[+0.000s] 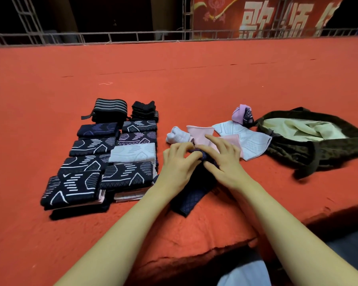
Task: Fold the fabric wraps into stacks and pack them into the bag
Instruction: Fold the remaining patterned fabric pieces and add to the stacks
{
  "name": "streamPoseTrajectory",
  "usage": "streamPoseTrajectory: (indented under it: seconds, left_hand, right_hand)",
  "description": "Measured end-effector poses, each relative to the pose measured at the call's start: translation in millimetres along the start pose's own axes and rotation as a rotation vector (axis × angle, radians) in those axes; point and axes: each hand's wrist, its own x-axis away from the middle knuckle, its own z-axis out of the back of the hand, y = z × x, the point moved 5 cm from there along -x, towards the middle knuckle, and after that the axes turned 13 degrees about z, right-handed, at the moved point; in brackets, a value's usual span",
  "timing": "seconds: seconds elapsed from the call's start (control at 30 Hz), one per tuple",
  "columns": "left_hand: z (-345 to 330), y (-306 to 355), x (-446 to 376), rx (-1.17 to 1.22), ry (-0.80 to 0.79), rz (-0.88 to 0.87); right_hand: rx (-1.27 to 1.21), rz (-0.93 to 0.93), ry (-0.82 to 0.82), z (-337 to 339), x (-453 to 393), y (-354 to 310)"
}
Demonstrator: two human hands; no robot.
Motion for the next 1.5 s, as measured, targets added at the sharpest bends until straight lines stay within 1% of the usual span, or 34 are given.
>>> streamPoseTrajectory:
  seconds: [0.07, 0.17, 0.27, 0.33, 0.43, 0.47, 0.5, 0.6, 0.63, 0.67, 0.7, 0.73, 0.77, 0.83, 0.87, 0.9, 0.97, 1.03, 1.1, 1.17, 1.23, 1.3, 1.4, 1.5]
  left_hand:
    - [10.3, 4.2, -0.9, -0.002, 0.027, -0.031]
    - [25.1, 8.8, -1.1, -0.008, 0.065, -0.029]
    - [31.4, 12.1, 2.5, -0.024, 0.047, 0.003]
    - [29.5, 11.0, 6.2, -0.03, -0.032, 0.101]
    - [12.7, -0.7, 20.2, -0.09, -0.331, 0.377]
    - [8.1, -4.2, 25.9, -0.137, -0.391, 0.421]
    - [6.9, -4.6, 29.4, -0.167, -0.401, 0.421]
    - [15.8, 8.5, 24.6, -0.099, -0.315, 0.362]
    - [18.5, 11.6, 17.7, -0.121, -0.244, 0.33]
    - [21.5, 14.5, 9.7, -0.188, -0.167, 0.294]
    - [22.4, 16.1, 1.3, -0.288, -0.123, 0.268]
    - [22.0, 16.1, -7.1, -0.405, -0.093, 0.25]
    - [17.6, 13.4, -13.5, -0.509, -0.105, 0.238]
    - [5.3, 4.6, -15.2, -0.656, -0.203, 0.271]
    - [-3.0, -0.9, -10.8, -0.69, -0.256, 0.296]
    - [-9.0, -3.0, -5.6, -0.683, -0.302, 0.308]
    - [-17.6, 2.3, 7.0, -0.594, -0.379, 0.306]
    - [-29.1, 11.5, 22.4, -0.453, -0.525, 0.316]
    - [-45.1, 14.8, 41.7, -0.377, -0.705, 0.355]
    - [-52.9, 17.6, 53.6, -0.333, -0.813, 0.423]
    - [-60.7, 18.2, 58.1, -0.312, -0.863, 0.482]
    - [-66.6, 19.6, 57.5, -0.333, -0.906, 0.505]
    - [-74.0, 21.9, 55.4, -0.393, -0.907, 0.48]
    - [-81.5, 19.5, 51.6, -0.437, -0.895, 0.434]
  right_hand:
    - [-0.021, 0.05, 0.021, 10.1, -1.2, -10.4]
    - [0.025, 0.113, 0.074, 24.3, -1.0, -23.6]
    - [0.07, 0.131, 0.119, 36.3, 4.1, -30.8]
    - [0.155, 0.144, 0.15, 41.1, 10.6, -34.7]
    - [0.223, 0.111, 0.207, 44.9, 24.4, -39.3]
    - [0.219, 0.092, 0.22, 45.6, 29.4, -39.8]
    - [0.221, 0.079, 0.231, 46.1, 34.0, -39.6]
    - [0.307, 0.062, 0.308, 53.7, 43.5, -40.3]
    - [0.353, 0.05, 0.353, 58.1, 44.1, -40.4]
    - [0.406, 0.029, 0.395, 61.7, 43.7, -39.9]
    - [0.459, -0.005, 0.42, 62.8, 42.5, -37.8]
    - [0.503, -0.054, 0.418, 61.3, 40.3, -33.9]
    - [0.533, -0.114, 0.393, 57.8, 37.8, -29.0]
    - [0.529, -0.235, 0.31, 43.8, 36.8, -15.5]
    - [0.496, -0.289, 0.273, 36.5, 38.2, -8.8]
    - [0.458, -0.336, 0.242, 28.5, 41.3, -2.5]
    - [0.411, -0.425, 0.175, 12.8, 52.7, 9.0]
    - [0.41, -0.511, 0.108, 1.8, 66.6, 18.4]
    - [0.394, -0.641, 0.036, -6.9, 79.3, 27.2]
    - [0.394, -0.755, 0.006, -11.2, 87.7, 32.3]
    - [0.4, -0.799, 0.017, -13.5, 90.2, 33.7]
    - [0.405, -0.818, 0.03, -16.4, 90.9, 33.9]
    - [0.413, -0.817, 0.051, -17.6, 89.3, 35.4]
    - [0.395, -0.844, 0.031, -15.0, 88.0, 41.7]
